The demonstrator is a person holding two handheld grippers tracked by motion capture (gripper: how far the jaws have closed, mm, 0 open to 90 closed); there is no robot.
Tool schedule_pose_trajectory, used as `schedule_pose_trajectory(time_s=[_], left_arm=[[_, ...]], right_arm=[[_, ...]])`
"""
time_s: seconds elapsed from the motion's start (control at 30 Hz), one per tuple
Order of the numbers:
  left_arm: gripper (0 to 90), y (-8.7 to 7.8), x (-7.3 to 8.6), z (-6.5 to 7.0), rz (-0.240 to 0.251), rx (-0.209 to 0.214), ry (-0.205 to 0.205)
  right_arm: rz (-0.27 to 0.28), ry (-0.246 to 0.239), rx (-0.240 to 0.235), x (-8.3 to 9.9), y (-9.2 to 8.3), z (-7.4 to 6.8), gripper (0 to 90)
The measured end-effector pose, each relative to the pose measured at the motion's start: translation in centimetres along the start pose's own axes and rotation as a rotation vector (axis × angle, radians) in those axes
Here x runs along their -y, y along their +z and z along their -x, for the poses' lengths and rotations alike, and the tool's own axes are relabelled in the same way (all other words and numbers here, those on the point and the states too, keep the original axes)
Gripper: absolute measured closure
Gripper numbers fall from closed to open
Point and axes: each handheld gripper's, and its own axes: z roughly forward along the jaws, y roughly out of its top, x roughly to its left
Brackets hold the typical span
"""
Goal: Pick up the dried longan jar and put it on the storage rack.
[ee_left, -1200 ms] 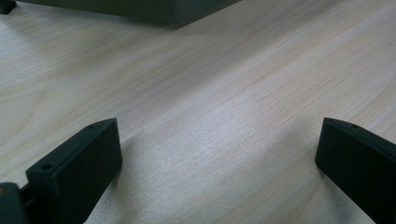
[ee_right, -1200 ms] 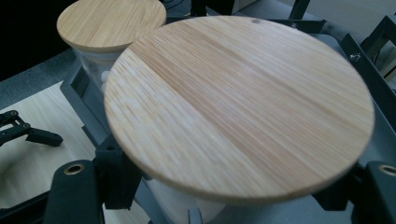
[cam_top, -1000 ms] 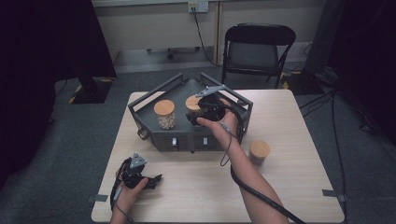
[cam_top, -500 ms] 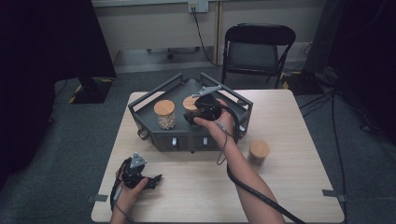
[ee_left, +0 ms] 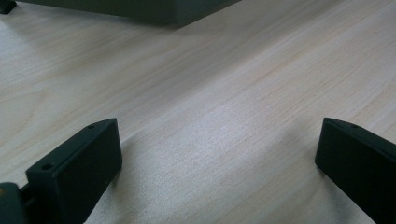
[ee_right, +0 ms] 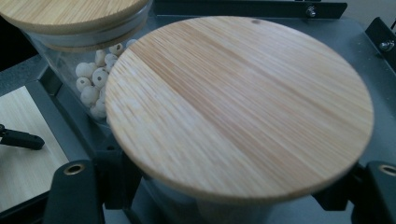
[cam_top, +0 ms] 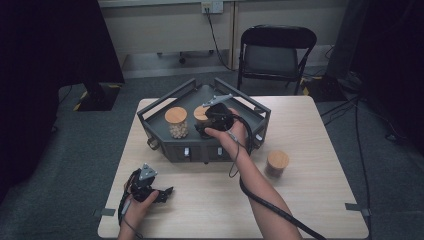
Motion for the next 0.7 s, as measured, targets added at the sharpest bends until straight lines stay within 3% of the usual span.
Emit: schedule_pose_trajectory(time_s=[0.7], left_arm=[[0.1,0.0,0.0,0.0,0.0,0.0,0.0]], right_arm=[[0.001,0.002,0.001,0.2,0.54,-0.29,25.7]])
